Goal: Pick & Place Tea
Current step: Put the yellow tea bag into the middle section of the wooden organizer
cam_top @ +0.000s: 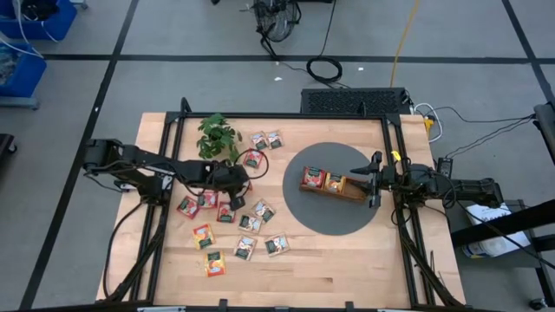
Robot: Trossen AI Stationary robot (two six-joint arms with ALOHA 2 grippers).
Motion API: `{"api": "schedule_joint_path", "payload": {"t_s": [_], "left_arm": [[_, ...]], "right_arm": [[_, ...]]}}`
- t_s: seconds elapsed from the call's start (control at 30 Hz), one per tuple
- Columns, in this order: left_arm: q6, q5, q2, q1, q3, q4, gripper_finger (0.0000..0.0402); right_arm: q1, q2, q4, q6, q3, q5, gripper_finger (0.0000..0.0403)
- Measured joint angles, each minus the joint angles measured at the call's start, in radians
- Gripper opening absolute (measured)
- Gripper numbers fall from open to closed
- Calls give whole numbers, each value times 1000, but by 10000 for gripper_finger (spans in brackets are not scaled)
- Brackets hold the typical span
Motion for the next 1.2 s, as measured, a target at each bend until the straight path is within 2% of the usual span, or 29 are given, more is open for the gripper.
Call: {"api": "schedule_joint_path", "payload": {"t_s": [0.2,0.53,0.73,0.83,1.07,1.2], "left_arm": [[96,-19,-3,-11,59,36,4],[183,-9,-1,-10,68,291,4],[208,18,1,-20,68,369,4],[289,-14,7,-31,68,387,3],[592,-138,17,-44,68,464,3],[615,-148,23,-16,96,479,3]], "right_arm": [[0,0,0,0,0,0,151],[0,0,0,0,0,0,151],[0,0,0,0,0,0,151],[0,0,0,0,0,0,151],[0,0,0,0,0,0,151],[0,0,0,0,0,0,151]]}}
